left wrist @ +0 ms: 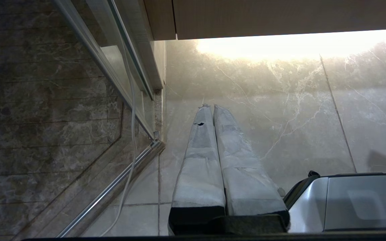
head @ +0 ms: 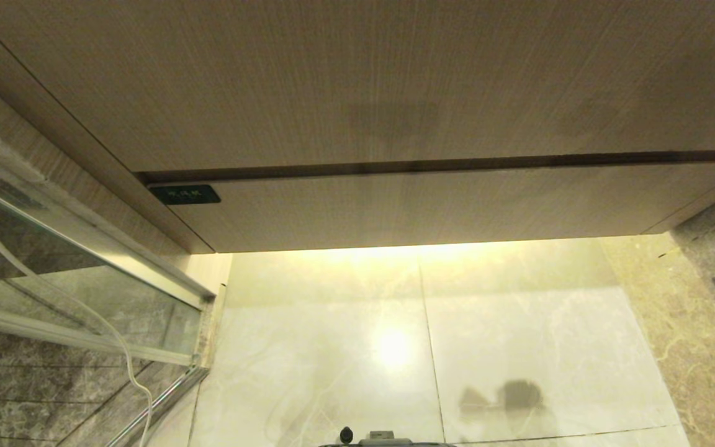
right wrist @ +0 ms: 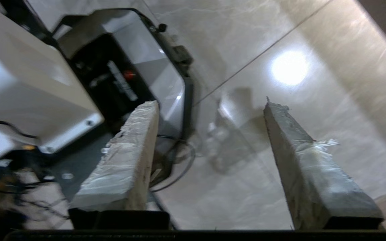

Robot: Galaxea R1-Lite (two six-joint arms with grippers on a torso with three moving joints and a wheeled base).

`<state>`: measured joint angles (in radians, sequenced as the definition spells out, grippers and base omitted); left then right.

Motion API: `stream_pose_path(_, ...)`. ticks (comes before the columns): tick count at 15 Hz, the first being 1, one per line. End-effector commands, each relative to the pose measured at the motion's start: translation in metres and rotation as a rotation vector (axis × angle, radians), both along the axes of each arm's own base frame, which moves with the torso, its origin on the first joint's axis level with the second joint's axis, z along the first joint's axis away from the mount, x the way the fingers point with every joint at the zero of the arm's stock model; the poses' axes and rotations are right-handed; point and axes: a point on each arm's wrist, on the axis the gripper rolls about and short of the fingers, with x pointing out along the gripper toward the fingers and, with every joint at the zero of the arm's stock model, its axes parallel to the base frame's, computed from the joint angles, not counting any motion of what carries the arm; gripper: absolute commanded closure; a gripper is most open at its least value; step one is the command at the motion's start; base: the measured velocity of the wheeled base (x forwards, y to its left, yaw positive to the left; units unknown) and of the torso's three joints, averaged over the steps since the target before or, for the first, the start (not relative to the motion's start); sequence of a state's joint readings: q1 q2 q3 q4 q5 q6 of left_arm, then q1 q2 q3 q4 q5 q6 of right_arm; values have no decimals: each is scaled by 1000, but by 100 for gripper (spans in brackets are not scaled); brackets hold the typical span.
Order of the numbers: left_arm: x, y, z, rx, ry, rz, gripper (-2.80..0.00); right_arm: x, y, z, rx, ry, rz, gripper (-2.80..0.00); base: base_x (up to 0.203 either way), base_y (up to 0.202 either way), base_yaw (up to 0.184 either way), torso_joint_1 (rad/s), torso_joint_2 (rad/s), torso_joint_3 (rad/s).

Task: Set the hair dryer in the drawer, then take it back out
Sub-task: Pull open the drawer

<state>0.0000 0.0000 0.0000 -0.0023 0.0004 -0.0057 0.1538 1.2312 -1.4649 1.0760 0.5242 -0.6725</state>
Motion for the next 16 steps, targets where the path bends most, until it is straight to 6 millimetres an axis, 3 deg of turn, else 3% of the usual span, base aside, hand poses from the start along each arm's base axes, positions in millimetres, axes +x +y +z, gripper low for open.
stream_pose_path(1, 0, 0, 0, 0, 1, 1, 0, 40, 6, -12, -62, -49, 84, -280, 0, 0, 0, 0, 0, 0)
stream_pose_path(4, 0, 0, 0, 0, 0, 1, 0, 91, 10, -27, -161, -310, 185, -280, 0, 0, 0, 0, 0, 0)
stream_pose_path(6, 0, 0, 0, 0, 1, 1, 0, 112, 9, -40, -224, -422, 231, -280, 0, 0, 0, 0, 0, 0)
stream_pose_path(16, 0, 0, 0, 0, 0, 1, 0, 165, 10, -61, -330, -617, 292, -280, 0, 0, 0, 0, 0, 0)
